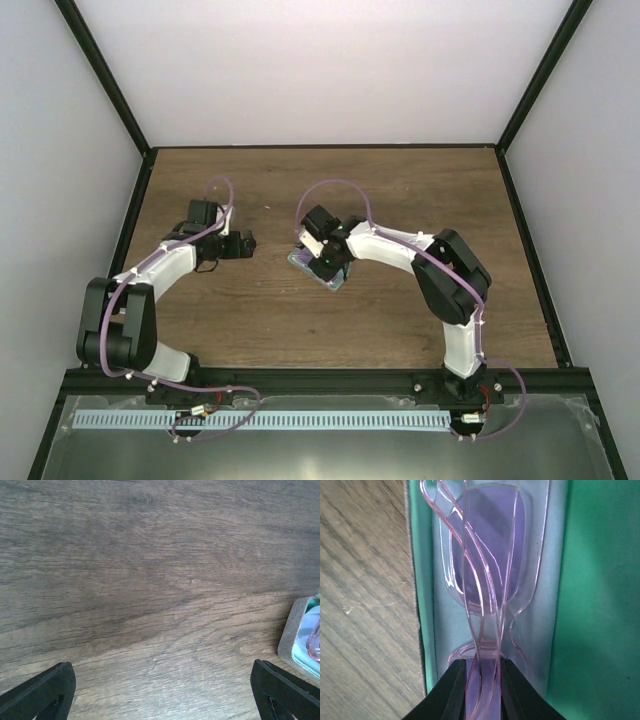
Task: Organize the sunglasses
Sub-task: Place the sunglasses in the sunglasses case.
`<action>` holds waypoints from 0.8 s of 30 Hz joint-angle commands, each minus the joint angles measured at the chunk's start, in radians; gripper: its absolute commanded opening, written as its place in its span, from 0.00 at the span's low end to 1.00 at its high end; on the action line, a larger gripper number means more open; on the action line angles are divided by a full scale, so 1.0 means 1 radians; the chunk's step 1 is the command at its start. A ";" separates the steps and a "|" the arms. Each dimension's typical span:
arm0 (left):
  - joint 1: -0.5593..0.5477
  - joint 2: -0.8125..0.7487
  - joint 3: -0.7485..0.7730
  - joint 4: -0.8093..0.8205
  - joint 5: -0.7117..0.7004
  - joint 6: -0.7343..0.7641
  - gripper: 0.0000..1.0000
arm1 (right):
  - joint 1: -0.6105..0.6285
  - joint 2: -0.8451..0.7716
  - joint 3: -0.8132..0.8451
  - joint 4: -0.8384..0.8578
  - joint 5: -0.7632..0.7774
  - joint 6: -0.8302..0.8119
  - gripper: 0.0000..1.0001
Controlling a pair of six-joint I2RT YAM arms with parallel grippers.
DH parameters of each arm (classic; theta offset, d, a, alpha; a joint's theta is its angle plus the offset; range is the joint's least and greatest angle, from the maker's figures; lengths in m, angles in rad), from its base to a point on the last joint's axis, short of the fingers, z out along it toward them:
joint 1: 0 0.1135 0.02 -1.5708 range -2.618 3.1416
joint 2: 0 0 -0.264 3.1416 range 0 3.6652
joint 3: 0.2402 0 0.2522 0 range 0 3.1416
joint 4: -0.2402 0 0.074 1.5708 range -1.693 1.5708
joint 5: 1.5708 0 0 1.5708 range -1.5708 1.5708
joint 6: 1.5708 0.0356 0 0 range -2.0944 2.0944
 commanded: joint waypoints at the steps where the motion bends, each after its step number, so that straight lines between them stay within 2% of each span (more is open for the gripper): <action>1: 0.002 0.010 0.008 0.012 0.015 0.014 0.98 | 0.003 0.019 0.021 0.014 0.037 -0.011 0.16; 7: 0.002 0.011 0.010 0.011 0.019 0.016 0.98 | 0.003 0.029 0.020 0.004 0.022 -0.006 0.19; 17: 0.002 0.016 0.010 0.018 0.039 0.014 0.98 | 0.004 -0.024 0.022 -0.039 0.013 0.012 0.39; 24: -0.003 0.015 0.006 0.025 0.060 0.006 0.98 | 0.004 -0.133 0.027 -0.026 0.011 0.046 0.45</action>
